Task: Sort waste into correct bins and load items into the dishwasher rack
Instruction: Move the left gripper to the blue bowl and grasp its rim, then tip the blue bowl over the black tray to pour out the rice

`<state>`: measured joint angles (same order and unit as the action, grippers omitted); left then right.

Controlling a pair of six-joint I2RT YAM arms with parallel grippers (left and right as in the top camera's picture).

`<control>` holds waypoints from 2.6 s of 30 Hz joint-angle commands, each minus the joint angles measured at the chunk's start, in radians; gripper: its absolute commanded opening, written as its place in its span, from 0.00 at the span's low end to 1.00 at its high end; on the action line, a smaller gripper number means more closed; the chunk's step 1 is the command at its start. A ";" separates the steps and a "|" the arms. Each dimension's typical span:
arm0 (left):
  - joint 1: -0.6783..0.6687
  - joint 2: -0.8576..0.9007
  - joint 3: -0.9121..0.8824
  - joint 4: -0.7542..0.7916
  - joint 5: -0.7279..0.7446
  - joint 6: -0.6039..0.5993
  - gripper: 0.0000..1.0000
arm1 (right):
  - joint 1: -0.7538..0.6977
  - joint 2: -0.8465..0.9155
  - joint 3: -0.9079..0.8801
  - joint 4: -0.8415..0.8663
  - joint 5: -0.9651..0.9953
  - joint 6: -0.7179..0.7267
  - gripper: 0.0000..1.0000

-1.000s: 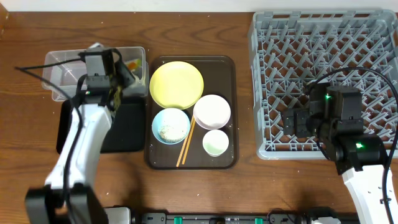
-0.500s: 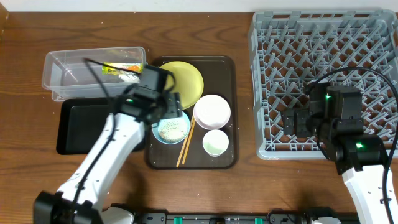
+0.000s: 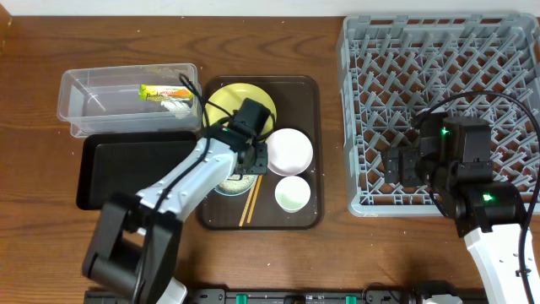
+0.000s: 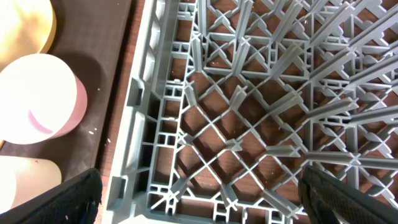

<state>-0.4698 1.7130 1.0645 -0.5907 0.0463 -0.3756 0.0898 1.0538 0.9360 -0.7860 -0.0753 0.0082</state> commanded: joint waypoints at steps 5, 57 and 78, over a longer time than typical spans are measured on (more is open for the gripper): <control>-0.041 0.065 -0.016 0.020 -0.005 -0.003 0.36 | -0.007 -0.002 0.019 -0.003 -0.004 0.014 0.99; 0.795 -0.129 0.035 -0.219 1.001 0.409 0.06 | -0.007 -0.002 0.019 -0.019 -0.004 0.014 0.99; 1.108 0.107 0.034 -0.301 1.527 0.394 0.06 | -0.007 -0.002 0.019 -0.019 -0.004 0.014 0.99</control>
<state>0.6174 1.8160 1.0935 -0.8825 1.4479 0.0269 0.0898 1.0538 0.9360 -0.8040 -0.0753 0.0082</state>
